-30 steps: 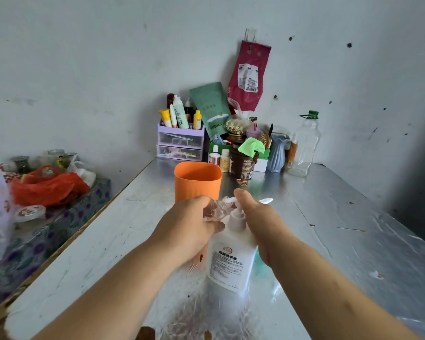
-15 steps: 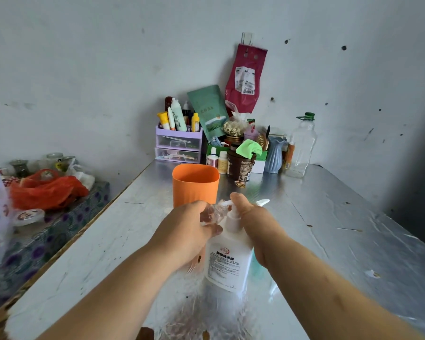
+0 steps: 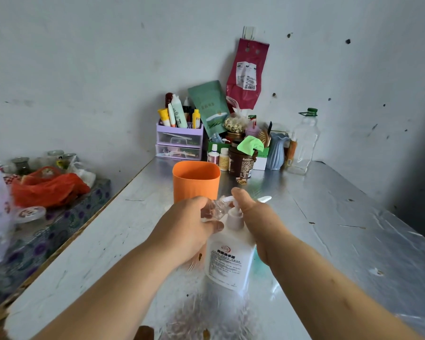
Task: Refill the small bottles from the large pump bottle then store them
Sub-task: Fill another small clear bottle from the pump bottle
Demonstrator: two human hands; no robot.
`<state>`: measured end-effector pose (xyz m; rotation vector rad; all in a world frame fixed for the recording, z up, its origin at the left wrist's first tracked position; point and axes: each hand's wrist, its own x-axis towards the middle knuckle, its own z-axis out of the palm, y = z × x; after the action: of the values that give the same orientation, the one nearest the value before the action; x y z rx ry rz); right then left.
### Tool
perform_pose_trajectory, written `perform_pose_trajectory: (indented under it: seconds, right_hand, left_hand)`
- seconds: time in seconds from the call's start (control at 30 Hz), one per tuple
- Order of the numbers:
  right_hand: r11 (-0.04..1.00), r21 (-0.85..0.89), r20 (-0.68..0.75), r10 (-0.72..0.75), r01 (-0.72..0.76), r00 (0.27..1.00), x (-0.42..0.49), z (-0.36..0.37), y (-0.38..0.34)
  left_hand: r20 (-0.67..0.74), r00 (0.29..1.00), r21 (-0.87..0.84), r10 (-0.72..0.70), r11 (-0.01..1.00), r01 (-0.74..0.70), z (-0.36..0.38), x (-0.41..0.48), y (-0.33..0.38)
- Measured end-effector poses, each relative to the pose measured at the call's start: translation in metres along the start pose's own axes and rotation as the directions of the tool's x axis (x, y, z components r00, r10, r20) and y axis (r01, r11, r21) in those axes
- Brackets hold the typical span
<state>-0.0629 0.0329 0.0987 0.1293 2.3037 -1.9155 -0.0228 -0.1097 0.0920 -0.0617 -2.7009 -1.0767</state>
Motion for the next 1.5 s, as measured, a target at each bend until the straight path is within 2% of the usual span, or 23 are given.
perform_pose_trajectory:
  seconds: [0.2, 0.5, 0.73, 1.13, 1.37, 1.5]
  right_hand:
    - [0.995, -0.017, -0.006, -0.097, 0.097, 0.995, 0.005, 0.001, 0.010]
    - [0.998, 0.035, 0.012, 0.048, -0.049, 0.999, 0.001, -0.002, 0.001]
    - [0.999, 0.019, 0.005, 0.046, -0.046, 0.999, -0.001, -0.002, -0.001]
    - [0.999, -0.007, 0.015, -0.054, 0.054, 0.998, 0.008, -0.002, 0.011]
    - [0.998, -0.002, 0.028, 0.061, -0.061, 0.998, 0.002, 0.001, 0.005]
    - [0.997, -0.009, -0.006, 0.075, -0.075, 0.997, 0.004, -0.002, -0.003]
  left_hand:
    - [0.005, 1.000, 0.001, -0.006, 1.000, 0.006, 0.003, 0.000, -0.004]
    - [0.008, 1.000, -0.020, -0.027, 0.999, 0.027, 0.000, -0.003, 0.003]
    - [-0.002, 1.000, -0.004, -0.029, 1.000, 0.029, -0.002, -0.001, 0.004]
    - [0.022, 0.999, -0.015, -0.031, 0.999, 0.031, 0.002, -0.001, -0.002]
    - [0.029, 0.998, -0.020, -0.052, 0.998, 0.053, 0.001, -0.005, 0.003]
    - [0.017, 0.999, -0.008, -0.035, 0.999, 0.036, -0.004, -0.003, 0.008]
